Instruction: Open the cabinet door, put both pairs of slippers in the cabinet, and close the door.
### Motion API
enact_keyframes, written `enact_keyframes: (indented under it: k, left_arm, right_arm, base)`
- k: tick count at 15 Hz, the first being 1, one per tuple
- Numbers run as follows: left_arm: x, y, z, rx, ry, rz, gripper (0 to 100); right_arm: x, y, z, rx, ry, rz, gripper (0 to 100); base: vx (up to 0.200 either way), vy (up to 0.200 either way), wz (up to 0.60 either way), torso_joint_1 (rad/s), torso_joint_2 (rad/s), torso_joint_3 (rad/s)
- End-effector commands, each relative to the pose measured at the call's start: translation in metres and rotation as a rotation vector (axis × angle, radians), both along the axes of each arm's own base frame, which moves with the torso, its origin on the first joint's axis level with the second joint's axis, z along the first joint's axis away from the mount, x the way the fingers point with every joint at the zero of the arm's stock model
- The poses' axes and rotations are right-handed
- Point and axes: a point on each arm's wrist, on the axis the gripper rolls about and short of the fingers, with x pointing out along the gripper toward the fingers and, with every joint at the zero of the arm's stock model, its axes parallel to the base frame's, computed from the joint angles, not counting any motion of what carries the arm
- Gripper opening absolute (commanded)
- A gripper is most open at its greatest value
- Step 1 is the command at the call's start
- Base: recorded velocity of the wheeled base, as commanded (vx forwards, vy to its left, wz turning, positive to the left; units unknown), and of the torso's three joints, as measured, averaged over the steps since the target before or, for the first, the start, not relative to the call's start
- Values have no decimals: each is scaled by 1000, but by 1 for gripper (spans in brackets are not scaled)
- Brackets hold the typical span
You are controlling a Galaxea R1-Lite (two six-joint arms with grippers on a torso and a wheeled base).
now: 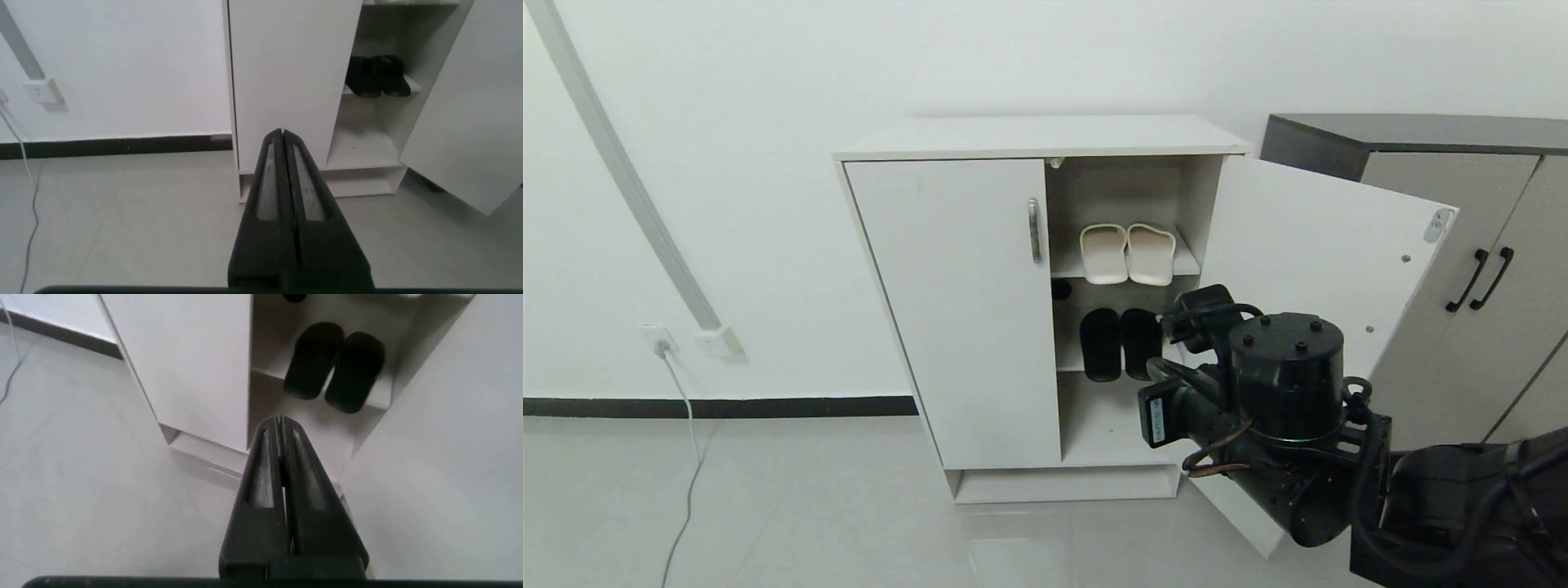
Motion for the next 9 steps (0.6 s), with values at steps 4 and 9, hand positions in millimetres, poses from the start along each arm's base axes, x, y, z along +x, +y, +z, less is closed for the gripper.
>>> enact_keyframes:
  k: [4,9]
  left_arm:
    - [0,0,0,-2,2,1,0]
    - [0,0,0,0,2,1,0]
  right_arm:
    - [0,0,0,-2,1,0,0]
    - [2,-1,0,-2,1,-8,0]
  base:
    - [0,0,0,117,-460,-354]
    - [0,0,0,147,-470,-329]
